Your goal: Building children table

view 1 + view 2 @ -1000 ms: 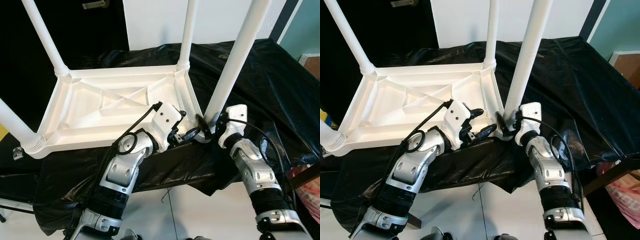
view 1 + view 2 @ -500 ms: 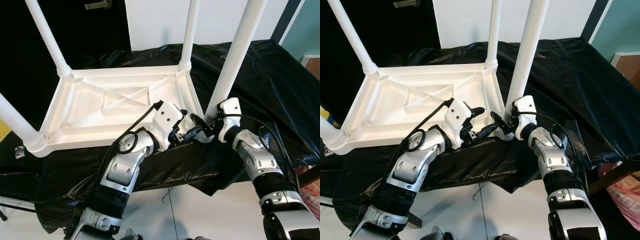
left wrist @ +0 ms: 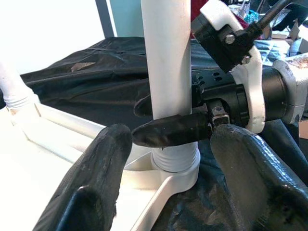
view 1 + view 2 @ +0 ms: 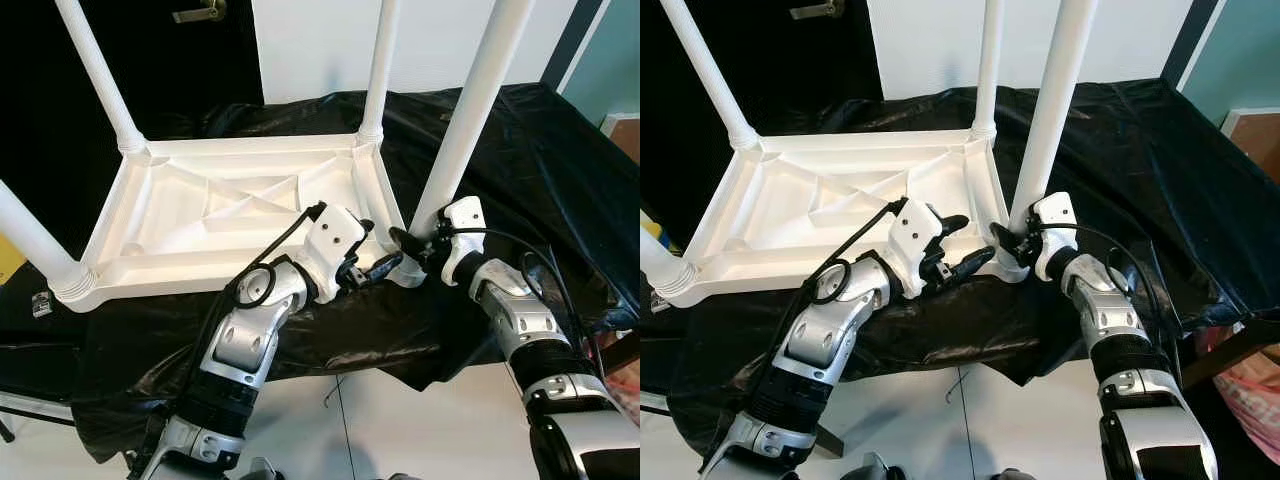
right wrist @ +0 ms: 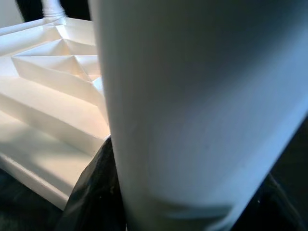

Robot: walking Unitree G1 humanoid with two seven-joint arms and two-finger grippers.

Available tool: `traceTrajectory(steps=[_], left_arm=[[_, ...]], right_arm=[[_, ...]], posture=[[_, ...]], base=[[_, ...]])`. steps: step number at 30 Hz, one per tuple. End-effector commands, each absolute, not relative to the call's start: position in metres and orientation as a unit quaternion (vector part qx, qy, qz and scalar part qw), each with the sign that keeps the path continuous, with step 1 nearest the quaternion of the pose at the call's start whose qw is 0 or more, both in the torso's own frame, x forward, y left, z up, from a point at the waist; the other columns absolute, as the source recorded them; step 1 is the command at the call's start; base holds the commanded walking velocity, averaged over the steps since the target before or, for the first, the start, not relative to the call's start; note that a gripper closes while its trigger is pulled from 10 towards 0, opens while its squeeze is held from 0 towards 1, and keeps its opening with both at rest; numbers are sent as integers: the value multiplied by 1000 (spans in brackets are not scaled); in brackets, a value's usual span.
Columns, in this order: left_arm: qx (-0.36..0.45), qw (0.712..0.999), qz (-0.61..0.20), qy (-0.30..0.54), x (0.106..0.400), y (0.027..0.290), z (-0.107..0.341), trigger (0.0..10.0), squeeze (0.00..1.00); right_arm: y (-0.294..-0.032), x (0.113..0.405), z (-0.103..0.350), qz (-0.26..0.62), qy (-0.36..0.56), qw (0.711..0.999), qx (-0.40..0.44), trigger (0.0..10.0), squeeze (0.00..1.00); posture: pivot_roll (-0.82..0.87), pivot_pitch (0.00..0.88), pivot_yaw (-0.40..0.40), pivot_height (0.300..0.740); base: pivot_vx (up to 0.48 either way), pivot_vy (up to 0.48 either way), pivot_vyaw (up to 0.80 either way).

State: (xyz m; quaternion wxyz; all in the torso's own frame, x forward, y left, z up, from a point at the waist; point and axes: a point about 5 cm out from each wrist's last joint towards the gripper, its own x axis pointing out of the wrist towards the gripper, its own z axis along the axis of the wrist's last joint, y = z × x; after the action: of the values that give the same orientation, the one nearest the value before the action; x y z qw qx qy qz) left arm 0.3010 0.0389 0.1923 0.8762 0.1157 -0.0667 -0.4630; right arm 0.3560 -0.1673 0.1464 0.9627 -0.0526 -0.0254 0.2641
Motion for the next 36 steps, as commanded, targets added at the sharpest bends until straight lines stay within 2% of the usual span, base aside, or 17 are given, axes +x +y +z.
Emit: traceTrajectory(steps=[1,7,11,12,14,16,21,36], left_arm=[[119,891,-432,-71,302,41,191,10000,0],[119,890,-434,-70,302,40,190,10000,0],[116,888,-439,-68,300,38,189,10000,0],[116,888,-439,-68,300,38,189,10000,0],[116,888,-440,-66,300,38,188,10000,0],[116,888,-440,-66,300,38,188,10000,0],[116,887,-442,-63,299,37,187,10000,0],[119,889,-438,-57,300,41,185,10000,0]], right_arm=[[-167,353,126,234,22,971,-55,10000,0],[-160,352,121,190,30,980,-46,10000,0],[-151,349,114,94,41,995,-15,10000,0],[-151,349,114,94,41,995,-15,10000,0],[-142,346,108,21,51,998,23,10000,0],[-142,346,108,21,51,998,23,10000,0],[-124,340,105,-68,50,995,51,10000,0],[-113,337,118,-38,17,998,56,10000,0]], posture=[[-21,38,-20,740],[-26,40,-19,740],[-29,46,-20,740],[-29,46,-20,740],[-31,49,-23,740],[-31,49,-23,740],[-29,54,-21,740],[-29,67,-10,740]], base=[[0,0,0],[0,0,0],[0,0,0],[0,0,0],[0,0,0],[0,0,0],[0,0,0],[0,0,0]])
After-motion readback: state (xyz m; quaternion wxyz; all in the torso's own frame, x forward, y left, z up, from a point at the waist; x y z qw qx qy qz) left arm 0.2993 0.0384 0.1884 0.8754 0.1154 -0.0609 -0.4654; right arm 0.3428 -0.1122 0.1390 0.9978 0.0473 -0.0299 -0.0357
